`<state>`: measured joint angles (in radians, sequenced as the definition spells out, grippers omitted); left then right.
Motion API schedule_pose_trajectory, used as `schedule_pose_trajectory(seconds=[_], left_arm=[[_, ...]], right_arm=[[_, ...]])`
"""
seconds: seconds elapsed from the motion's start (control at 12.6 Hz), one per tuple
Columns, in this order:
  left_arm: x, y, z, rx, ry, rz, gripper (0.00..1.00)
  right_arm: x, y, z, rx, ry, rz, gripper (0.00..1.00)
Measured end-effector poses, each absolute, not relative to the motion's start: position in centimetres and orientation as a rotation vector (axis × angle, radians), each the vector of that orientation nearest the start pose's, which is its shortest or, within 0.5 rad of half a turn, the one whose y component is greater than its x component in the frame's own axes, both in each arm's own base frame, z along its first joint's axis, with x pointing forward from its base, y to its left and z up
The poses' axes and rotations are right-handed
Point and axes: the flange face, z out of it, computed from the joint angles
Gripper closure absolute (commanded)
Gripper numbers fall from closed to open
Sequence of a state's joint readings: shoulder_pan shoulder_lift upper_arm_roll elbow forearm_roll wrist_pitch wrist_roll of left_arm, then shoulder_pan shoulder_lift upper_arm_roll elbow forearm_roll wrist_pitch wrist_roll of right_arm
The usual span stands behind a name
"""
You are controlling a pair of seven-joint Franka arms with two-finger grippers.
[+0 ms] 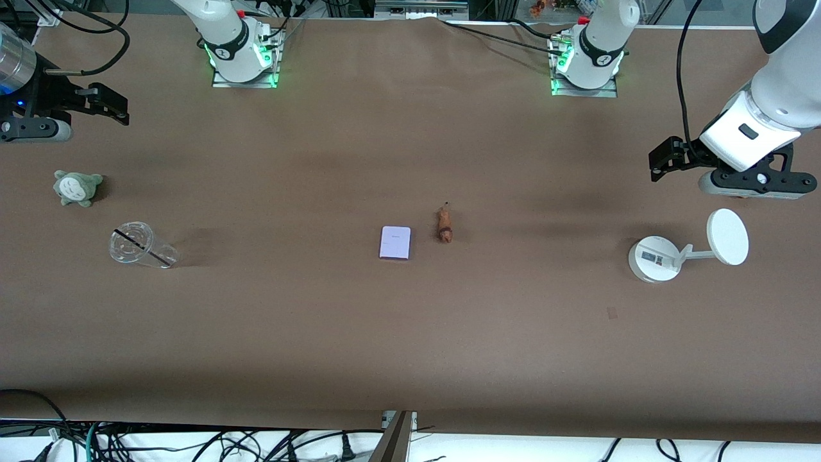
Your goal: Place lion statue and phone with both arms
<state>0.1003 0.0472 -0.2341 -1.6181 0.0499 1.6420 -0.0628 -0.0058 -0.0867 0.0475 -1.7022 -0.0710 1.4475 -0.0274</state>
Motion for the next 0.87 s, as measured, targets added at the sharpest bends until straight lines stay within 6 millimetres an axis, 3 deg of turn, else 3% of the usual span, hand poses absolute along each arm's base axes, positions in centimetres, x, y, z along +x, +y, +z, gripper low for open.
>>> schedule_pose_trajectory(seconds=[0.87], left_arm=[[56.49,-6.75,57.71,-3.094,0.114,0.093,0.0]], right_arm=[[51.32,1.48,59.59,-3.203,-0.108,0.283,0.0]])
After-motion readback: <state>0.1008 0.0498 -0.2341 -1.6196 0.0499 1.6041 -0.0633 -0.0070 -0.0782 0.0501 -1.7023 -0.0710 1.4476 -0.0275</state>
